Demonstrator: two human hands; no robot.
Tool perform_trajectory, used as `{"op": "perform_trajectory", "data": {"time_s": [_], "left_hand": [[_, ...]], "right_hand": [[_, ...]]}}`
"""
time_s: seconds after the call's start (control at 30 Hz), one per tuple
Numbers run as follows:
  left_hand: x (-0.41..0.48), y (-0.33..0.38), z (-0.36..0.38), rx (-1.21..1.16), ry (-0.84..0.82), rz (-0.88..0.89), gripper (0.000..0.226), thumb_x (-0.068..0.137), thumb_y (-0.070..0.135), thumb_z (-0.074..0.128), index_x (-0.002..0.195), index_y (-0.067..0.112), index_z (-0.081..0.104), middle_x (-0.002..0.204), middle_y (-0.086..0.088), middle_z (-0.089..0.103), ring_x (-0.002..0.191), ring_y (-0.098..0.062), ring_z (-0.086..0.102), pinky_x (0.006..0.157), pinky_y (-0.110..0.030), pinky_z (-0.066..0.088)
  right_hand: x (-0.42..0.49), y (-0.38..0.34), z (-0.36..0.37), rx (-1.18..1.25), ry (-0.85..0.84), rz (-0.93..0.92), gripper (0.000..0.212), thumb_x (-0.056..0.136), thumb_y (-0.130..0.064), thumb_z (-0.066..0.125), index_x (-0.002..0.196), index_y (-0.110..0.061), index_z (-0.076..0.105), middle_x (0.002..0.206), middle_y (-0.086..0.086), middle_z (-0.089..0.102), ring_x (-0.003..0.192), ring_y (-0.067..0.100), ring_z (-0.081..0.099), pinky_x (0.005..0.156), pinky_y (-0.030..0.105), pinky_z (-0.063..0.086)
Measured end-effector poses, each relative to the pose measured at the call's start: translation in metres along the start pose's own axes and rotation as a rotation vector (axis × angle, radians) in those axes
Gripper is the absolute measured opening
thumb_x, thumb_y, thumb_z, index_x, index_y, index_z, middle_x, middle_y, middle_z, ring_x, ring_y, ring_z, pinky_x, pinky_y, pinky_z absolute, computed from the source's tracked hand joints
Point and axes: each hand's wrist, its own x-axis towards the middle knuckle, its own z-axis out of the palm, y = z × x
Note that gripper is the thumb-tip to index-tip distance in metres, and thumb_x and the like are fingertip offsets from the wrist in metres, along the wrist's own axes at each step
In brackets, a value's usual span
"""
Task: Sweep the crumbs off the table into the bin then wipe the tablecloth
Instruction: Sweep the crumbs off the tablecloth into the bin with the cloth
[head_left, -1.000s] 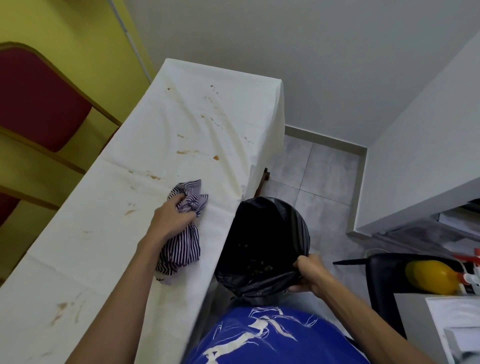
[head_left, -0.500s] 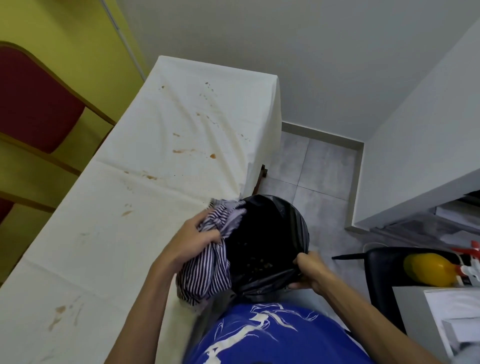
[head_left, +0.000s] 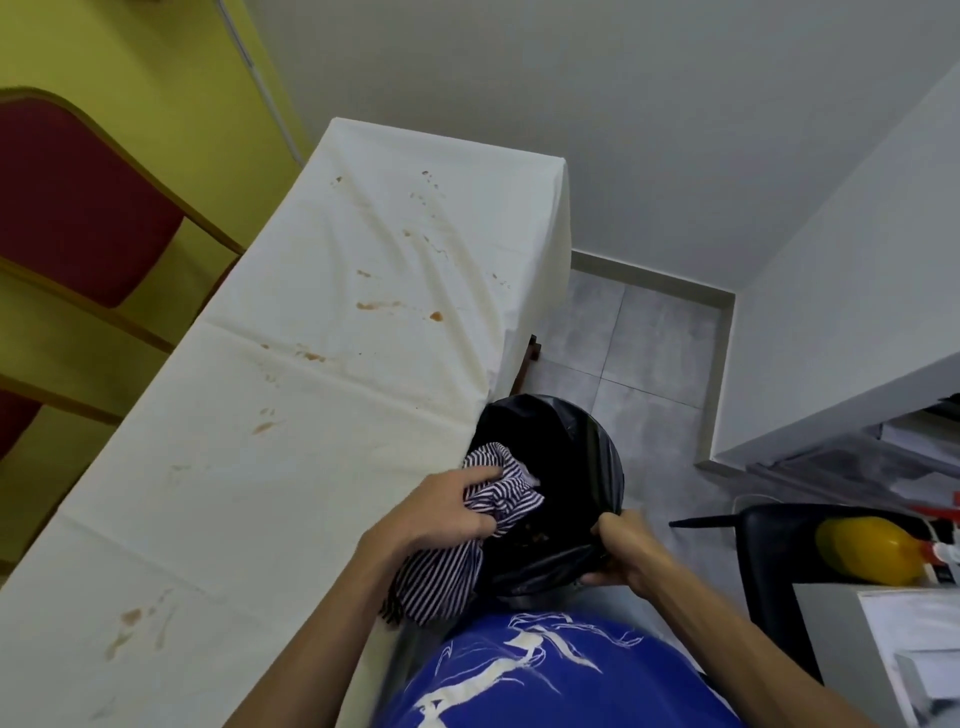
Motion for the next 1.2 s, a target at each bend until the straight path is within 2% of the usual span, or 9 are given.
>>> {"op": "perform_trajectory", "data": {"time_s": [0.1, 0.23, 0.37, 0.47, 0.6, 0.77, 0.93, 1.03, 1.2], "left_hand": [[-0.005, -0.002, -0.005, -0.604, -0.047, -0.037, 0.054, 0.066, 0.015, 0.067, 0.118, 0.027, 0.067, 0.108, -0.010, 0.074, 0.094, -0.025, 0.070, 0.089, -0.043, 0.054], [-0.010, -0.010, -0.010, -1.211, -0.243, -0.090, 0.043, 0.061, 0.016, 0.071, 0.100, -0.002, 0.064, 0.080, -0.019, 0.067, 0.064, -0.027, 0.066, 0.062, -0.033, 0.055], [-0.009, -0.024, -0.019, -1.510, -0.372, 0.044, 0.056, 0.068, 0.023, 0.075, 0.113, -0.005, 0.056, 0.091, -0.015, 0.063, 0.078, -0.024, 0.063, 0.071, -0.037, 0.053], [-0.011, -0.030, -0.019, -1.714, -0.531, 0.192, 0.050, 0.087, 0.028, 0.060, 0.126, -0.001, 0.050, 0.103, -0.012, 0.057, 0.090, -0.021, 0.058, 0.081, -0.033, 0.050], [-0.011, -0.036, -0.018, -1.740, -0.541, 0.219, 0.051, 0.092, 0.037, 0.049, 0.130, 0.002, 0.048, 0.106, -0.009, 0.054, 0.093, -0.018, 0.054, 0.086, -0.027, 0.044], [-0.006, -0.034, -0.017, -1.416, -0.250, 0.036, 0.064, 0.066, 0.029, 0.082, 0.116, -0.006, 0.066, 0.099, -0.020, 0.072, 0.076, -0.027, 0.070, 0.072, -0.035, 0.059], [-0.006, -0.026, -0.010, -1.481, -0.333, 0.018, 0.069, 0.078, 0.022, 0.069, 0.139, -0.004, 0.050, 0.143, -0.021, 0.054, 0.086, -0.024, 0.071, 0.079, -0.038, 0.059], [-0.005, -0.023, -0.006, -1.537, -0.364, 0.097, 0.070, 0.081, 0.019, 0.066, 0.144, -0.004, 0.044, 0.150, -0.023, 0.044, 0.085, -0.024, 0.071, 0.076, -0.037, 0.059], [-0.006, -0.024, -0.007, -1.537, -0.305, 0.086, 0.066, 0.070, 0.020, 0.078, 0.127, -0.008, 0.059, 0.120, -0.024, 0.065, 0.078, -0.026, 0.071, 0.071, -0.036, 0.059]], "right_hand": [[-0.001, -0.001, 0.003, 0.012, -0.014, 0.007, 0.015, 0.096, -0.002, 0.042, 0.098, -0.006, 0.056, 0.092, 0.022, 0.069, 0.073, 0.038, 0.072, 0.058, 0.045, 0.063], [-0.003, 0.002, -0.001, 0.036, -0.007, 0.014, 0.013, 0.096, -0.002, 0.042, 0.098, -0.007, 0.054, 0.093, 0.022, 0.067, 0.074, 0.037, 0.072, 0.059, 0.047, 0.063], [-0.004, 0.003, 0.001, 0.027, -0.014, 0.005, 0.013, 0.098, -0.003, 0.041, 0.096, -0.007, 0.053, 0.094, 0.022, 0.067, 0.076, 0.039, 0.072, 0.060, 0.047, 0.063], [-0.003, 0.003, 0.002, 0.028, -0.017, 0.006, 0.012, 0.098, -0.003, 0.042, 0.096, -0.007, 0.053, 0.093, 0.023, 0.068, 0.074, 0.039, 0.073, 0.062, 0.048, 0.063], [-0.003, 0.003, 0.003, 0.031, -0.011, 0.020, 0.013, 0.097, -0.002, 0.042, 0.093, -0.007, 0.053, 0.090, 0.023, 0.068, 0.068, 0.039, 0.073, 0.060, 0.047, 0.063], [-0.005, 0.004, 0.002, 0.025, -0.014, 0.011, 0.013, 0.097, -0.003, 0.042, 0.094, -0.006, 0.054, 0.089, 0.023, 0.069, 0.068, 0.039, 0.073, 0.064, 0.050, 0.063], [-0.007, 0.005, 0.003, 0.019, -0.023, -0.007, 0.014, 0.099, -0.003, 0.042, 0.094, -0.005, 0.055, 0.090, 0.023, 0.069, 0.075, 0.041, 0.073, 0.071, 0.053, 0.062], [-0.007, 0.006, 0.001, 0.027, -0.018, -0.013, 0.013, 0.100, -0.005, 0.042, 0.096, -0.006, 0.055, 0.092, 0.023, 0.069, 0.076, 0.039, 0.073, 0.072, 0.053, 0.062], [-0.008, 0.008, 0.001, 0.030, -0.014, -0.013, 0.012, 0.099, -0.004, 0.043, 0.097, -0.006, 0.054, 0.092, 0.023, 0.069, 0.074, 0.039, 0.074, 0.070, 0.052, 0.063]]}}
